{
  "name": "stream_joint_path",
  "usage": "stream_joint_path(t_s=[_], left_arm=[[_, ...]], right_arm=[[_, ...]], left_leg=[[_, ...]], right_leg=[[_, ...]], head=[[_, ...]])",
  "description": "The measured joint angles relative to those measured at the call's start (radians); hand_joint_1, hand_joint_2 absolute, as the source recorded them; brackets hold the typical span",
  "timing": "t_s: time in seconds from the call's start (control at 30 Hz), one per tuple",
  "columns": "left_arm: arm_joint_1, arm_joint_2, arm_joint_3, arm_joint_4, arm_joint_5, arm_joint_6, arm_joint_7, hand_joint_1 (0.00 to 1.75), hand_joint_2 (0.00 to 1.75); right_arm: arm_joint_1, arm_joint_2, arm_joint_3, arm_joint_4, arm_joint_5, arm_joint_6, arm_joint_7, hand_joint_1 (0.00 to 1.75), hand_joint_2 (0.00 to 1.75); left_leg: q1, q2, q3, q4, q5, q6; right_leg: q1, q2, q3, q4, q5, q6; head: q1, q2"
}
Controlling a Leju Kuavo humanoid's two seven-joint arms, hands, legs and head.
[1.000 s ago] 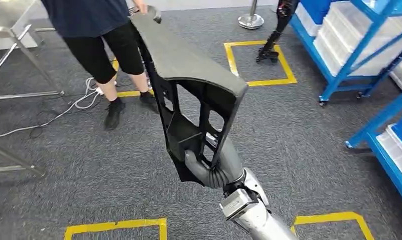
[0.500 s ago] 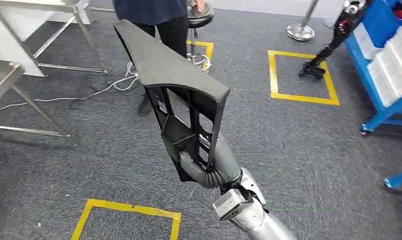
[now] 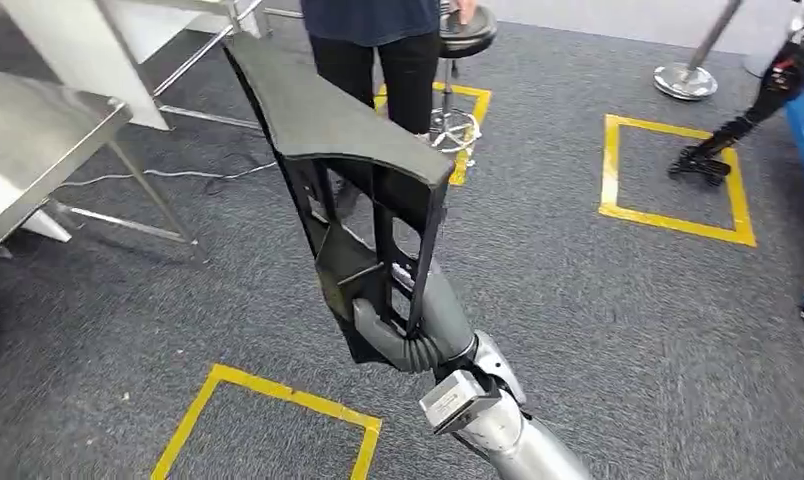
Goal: Take the parts from the cabinet and place them on the table.
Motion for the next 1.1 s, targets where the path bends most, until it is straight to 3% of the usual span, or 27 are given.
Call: stream_joint_path(t_s=[0.03,0.07,0.1,0.13,0.2,0.23,0.27,0.3,0.33,0.4,0.43,0.5,0.53,0.57,0.6,0.7,0.73,0.77,0.8,0.83,0.9,0.93,0.97,1.03,1.07,1.1], left_arm=[[-0.001,0.0,0.0,0.0,0.0,-0.001,0.0,0.0,1.75],[-0.002,0.0,0.0,0.0,-0.003,-0.002,0.002,0.0,1.75],[-0.005,0.0,0.0,0.0,-0.005,-0.005,0.004,0.0,1.75],[-0.006,0.0,0.0,0.0,-0.005,-0.005,0.005,0.0,1.75],[-0.003,0.0,0.0,0.0,-0.005,-0.005,0.006,0.0,1.75],[-0.003,0.0,0.0,0.0,-0.005,-0.005,0.006,0.0,1.75],[-0.002,-0.003,0.0,0.0,-0.005,-0.005,0.006,0.0,1.75],[-0.003,-0.002,0.0,0.0,-0.005,-0.005,0.006,0.0,1.75],[-0.006,-0.001,0.0,0.0,-0.004,-0.005,0.007,0.0,1.75],[-0.008,-0.002,0.0,0.0,-0.003,-0.007,0.007,0.0,1.75],[-0.008,-0.002,0.0,0.0,-0.004,-0.007,0.007,0.0,1.75],[-0.005,-0.002,0.0,0.0,-0.003,-0.007,0.007,0.0,1.75],[-0.004,-0.002,0.0,0.0,-0.003,-0.009,0.007,0.0,1.75],[-0.004,-0.003,0.0,0.0,-0.003,-0.009,0.007,0.0,1.75],[-0.005,-0.003,0.0,0.0,-0.003,-0.009,0.007,0.0,1.75],[0.003,-0.003,0.0,0.0,-0.002,-0.008,0.007,0.0,1.75],[0.009,-0.002,0.001,0.0,-0.002,-0.008,0.007,0.0,1.75],[0.01,0.001,0.002,0.0,-0.002,-0.008,0.007,0.0,1.75],[0.01,-0.001,0.002,0.0,-0.002,-0.008,0.007,0.0,1.75],[0.007,-0.002,0.002,0.0,-0.002,-0.008,0.007,0.0,1.75],[0.001,-0.003,0.003,0.0,-0.002,-0.007,0.006,0.0,1.75],[0.001,-0.003,0.008,0.0,0.001,-0.006,0.005,0.0,1.75],[0.001,-0.003,0.013,0.0,0.004,-0.005,0.005,0.0,1.75],[0.001,-0.002,0.017,0.0,0.006,-0.003,0.005,0.0,1.75],[0.0,0.0,0.018,0.0,0.006,-0.003,0.005,0.0,1.75],[-0.004,-0.002,0.018,0.0,0.006,-0.003,0.005,0.0,1.75]], right_arm=[[0.0,0.0,0.0,0.0,0.0,0.0,0.0,1.75,1.75],[-0.001,0.0,0.0,0.0,0.0,0.0,0.0,1.75,1.75],[-0.003,0.0,0.0,0.001,0.0,0.0,0.0,1.75,1.75],[-0.007,0.0,0.0,0.002,0.0,0.0,0.0,1.75,1.75],[-0.009,0.001,0.002,0.003,0.0,0.0,0.0,1.75,1.75],[-0.01,0.002,0.002,0.003,0.0,0.0,0.0,1.75,1.75],[-0.013,0.002,0.002,0.004,0.0,0.0,0.0,1.75,1.75],[-0.014,0.002,0.003,0.003,0.0,0.0,0.0,1.75,1.75],[-0.013,0.0,0.003,0.004,0.0,0.0,-0.002,1.75,1.75],[-0.012,-0.005,0.004,0.009,0.0,0.0,-0.001,1.75,1.75],[-0.011,-0.007,0.005,0.011,0.0,0.0,0.0,1.75,1.75],[-0.012,-0.008,0.006,0.013,0.0,-0.001,0.0,1.75,1.75],[-0.012,-0.008,0.008,0.013,0.0,-0.001,0.0,1.75,1.75],[-0.013,-0.008,0.008,0.013,0.0,0.0,0.0,1.75,1.75],[-0.013,-0.008,0.009,0.013,0.0,-0.001,0.0,1.75,1.75],[-0.013,-0.007,0.009,0.014,0.0,0.0,0.0,1.75,1.75],[-0.014,-0.005,0.009,0.014,0.0,0.0,0.0,1.75,1.75],[-0.016,-0.003,0.01,0.014,0.0,0.0,0.0,1.75,1.75],[-0.016,0.0,0.01,0.014,0.0,0.0,0.0,1.75,1.75],[-0.017,0.0,0.01,0.015,0.0,0.0,0.0,1.75,1.75],[-0.017,-0.001,0.01,0.019,-0.001,-0.001,0.0,1.75,1.75],[-0.017,-0.001,0.01,0.022,-0.001,-0.001,0.001,1.75,1.75],[-0.017,-0.001,0.01,0.024,-0.001,-0.001,0.001,1.75,1.75],[-0.017,0.0,0.012,0.026,-0.001,-0.001,0.001,1.75,1.75],[-0.017,0.0,0.012,0.026,-0.002,-0.001,0.001,1.75,1.75],[-0.017,0.0,0.012,0.026,-0.002,-0.001,0.001,1.75,1.75]], left_leg=[[0.0,0.022,0.057,-0.1,0.041,0.002],[-0.003,0.071,0.101,-0.182,0.05,0.002],[-0.013,0.073,0.106,-0.186,0.045,0.009],[-0.014,0.056,0.104,-0.187,0.046,0.019],[-0.02,0.031,0.097,-0.188,0.047,0.027],[-0.014,0.016,0.1,-0.196,0.051,0.037],[-0.006,0.004,0.104,-0.2,0.055,0.042],[-0.003,-0.003,0.103,-0.2,0.057,0.048],[-0.002,-0.017,0.1,-0.2,0.059,0.055],[-0.002,-0.051,0.093,-0.2,0.063,0.06],[-0.002,-0.066,0.091,-0.2,0.064,0.061],[0.0,-0.096,0.091,-0.2,0.068,0.058],[0.001,-0.116,0.091,-0.199,0.071,0.053],[0.003,-0.132,0.09,-0.199,0.074,0.048],[-0.003,-0.144,0.085,-0.196,0.076,0.04],[0.002,-0.171,0.076,-0.21,0.089,0.02],[0.002,-0.182,0.07,-0.211,0.096,0.012],[-0.001,-0.13,0.069,-0.2,0.088,0.012],[-0.009,-0.067,0.054,-0.168,0.059,0.01],[-0.008,-0.034,0.026,-0.104,0.02,0.007],[-0.002,-0.013,-0.048,0.059,-0.052,0.002],[0.0,-0.011,-0.065,0.1,-0.059,-0.001],[0.002,-0.008,-0.057,0.09,-0.046,-0.003],[0.005,0.008,0.019,-0.045,0.024,-0.003],[0.004,0.042,0.075,-0.139,0.061,-0.002],[-0.01,0.108,0.101,-0.183,0.046,-0.002]], right_leg=[[0.0,-0.013,0.004,0.0,-0.004,0.004],[0.002,-0.025,0.01,0.001,-0.009,0.01],[0.017,-0.035,0.009,0.002,-0.012,0.016],[0.015,-0.042,0.011,0.001,-0.013,0.021],[0.015,-0.065,0.016,-0.004,-0.014,0.023],[0.016,-0.07,0.02,-0.003,-0.019,0.032],[0.009,-0.008,0.01,0.013,-0.03,0.037],[0.007,0.042,-0.004,0.044,-0.048,0.033],[0.006,0.074,-0.046,0.13,-0.086,0.026],[0.004,0.083,-0.131,0.292,-0.143,0.023],[0.003,0.083,-0.151,0.325,-0.146,0.029],[-0.001,0.086,-0.12,0.251,-0.102,0.047],[-0.006,0.099,-0.066,0.139,-0.054,0.06],[-0.013,0.138,-0.018,0.043,-0.02,0.066],[-0.011,0.169,-0.005,0.007,-0.02,0.058],[-0.001,0.134,0.0,0.006,-0.008,0.035],[-0.01,0.12,0.0,0.0,0.0,0.025],[-0.017,0.105,0.0,-0.003,0.005,0.018],[-0.016,0.096,0.001,-0.003,0.004,0.015],[-0.014,0.083,0.001,-0.003,0.003,0.009],[-0.008,0.048,0.001,-0.003,0.001,0.005],[-0.007,0.032,0.001,-0.003,0.0,0.005],[-0.007,0.018,0.002,-0.003,-0.001,0.004],[-0.008,-0.008,0.007,-0.002,-0.006,0.007],[-0.008,-0.02,0.014,-0.002,-0.011,0.012],[0.003,-0.031,0.017,-0.002,-0.016,0.019]], head=[[0.0,0.0],[0.0,0.0],[0.001,0.0],[0.004,0.0],[0.005,0.0],[0.004,0.0],[0.006,0.0],[0.005,0.0],[0.008,0.0],[0.008,0.0],[0.008,0.0],[0.008,0.0],[0.008,0.0],[0.008,0.0],[0.008,0.0],[0.007,0.0],[0.007,0.0],[0.006,0.0],[-0.002,0.0],[-0.005,0.0],[-0.005,0.0],[-0.005,0.0],[-0.005,0.0],[-0.005,0.0],[-0.005,0.0],[-0.006,0.0]])
